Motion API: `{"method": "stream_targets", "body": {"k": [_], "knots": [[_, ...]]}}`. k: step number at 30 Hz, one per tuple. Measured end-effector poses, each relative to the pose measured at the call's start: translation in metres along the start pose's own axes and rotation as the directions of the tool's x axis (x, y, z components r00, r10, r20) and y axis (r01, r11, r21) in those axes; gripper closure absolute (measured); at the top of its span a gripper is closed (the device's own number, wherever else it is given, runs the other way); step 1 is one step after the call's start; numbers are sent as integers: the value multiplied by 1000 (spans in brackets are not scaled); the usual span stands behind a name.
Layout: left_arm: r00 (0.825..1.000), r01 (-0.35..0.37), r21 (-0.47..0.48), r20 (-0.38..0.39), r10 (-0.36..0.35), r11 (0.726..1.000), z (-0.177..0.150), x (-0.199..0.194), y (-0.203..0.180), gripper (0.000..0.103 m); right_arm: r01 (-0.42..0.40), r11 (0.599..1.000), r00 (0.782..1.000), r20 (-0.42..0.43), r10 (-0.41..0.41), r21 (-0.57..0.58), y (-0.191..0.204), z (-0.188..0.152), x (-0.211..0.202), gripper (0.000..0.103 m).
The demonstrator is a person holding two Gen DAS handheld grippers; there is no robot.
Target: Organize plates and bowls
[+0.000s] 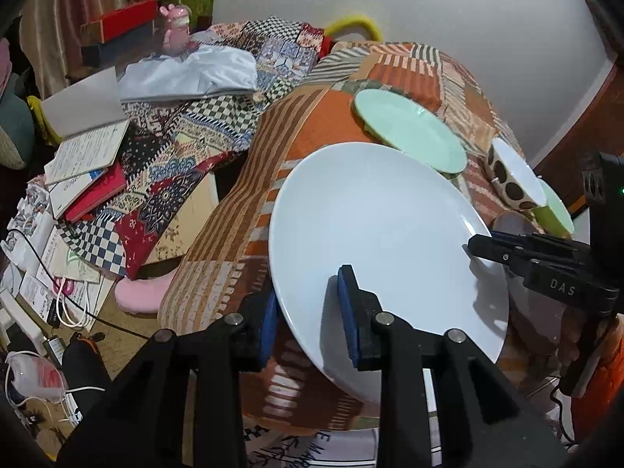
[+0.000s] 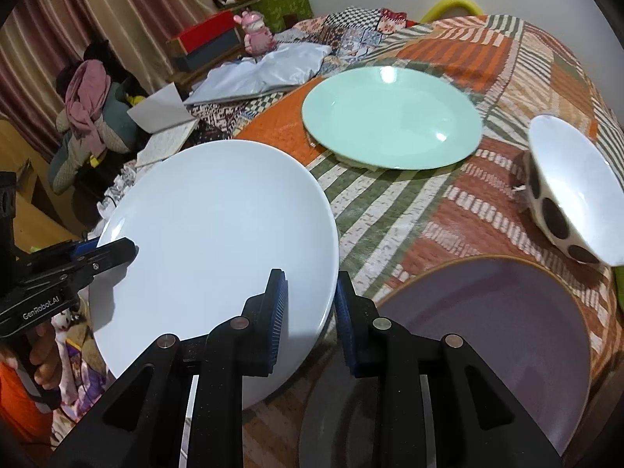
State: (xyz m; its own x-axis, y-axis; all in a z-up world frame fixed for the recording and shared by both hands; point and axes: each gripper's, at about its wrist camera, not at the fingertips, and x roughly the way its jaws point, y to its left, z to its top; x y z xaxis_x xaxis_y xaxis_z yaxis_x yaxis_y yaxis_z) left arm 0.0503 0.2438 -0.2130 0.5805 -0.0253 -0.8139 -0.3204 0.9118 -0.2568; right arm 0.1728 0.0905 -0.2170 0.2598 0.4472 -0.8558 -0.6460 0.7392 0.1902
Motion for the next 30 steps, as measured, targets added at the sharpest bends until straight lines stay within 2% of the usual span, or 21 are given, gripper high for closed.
{"method": "stream_targets", "body": {"k": [12,30], "knots": [[997,38,63,60,-42,997,8,-16,-38,75,34,998,997,70,-38,56,-17,-13,-35,79],[992,109,148,51,-117,983,7,-14,-97,75,89,985,985,134,-108,145,-49,-45,-79,79]]}}
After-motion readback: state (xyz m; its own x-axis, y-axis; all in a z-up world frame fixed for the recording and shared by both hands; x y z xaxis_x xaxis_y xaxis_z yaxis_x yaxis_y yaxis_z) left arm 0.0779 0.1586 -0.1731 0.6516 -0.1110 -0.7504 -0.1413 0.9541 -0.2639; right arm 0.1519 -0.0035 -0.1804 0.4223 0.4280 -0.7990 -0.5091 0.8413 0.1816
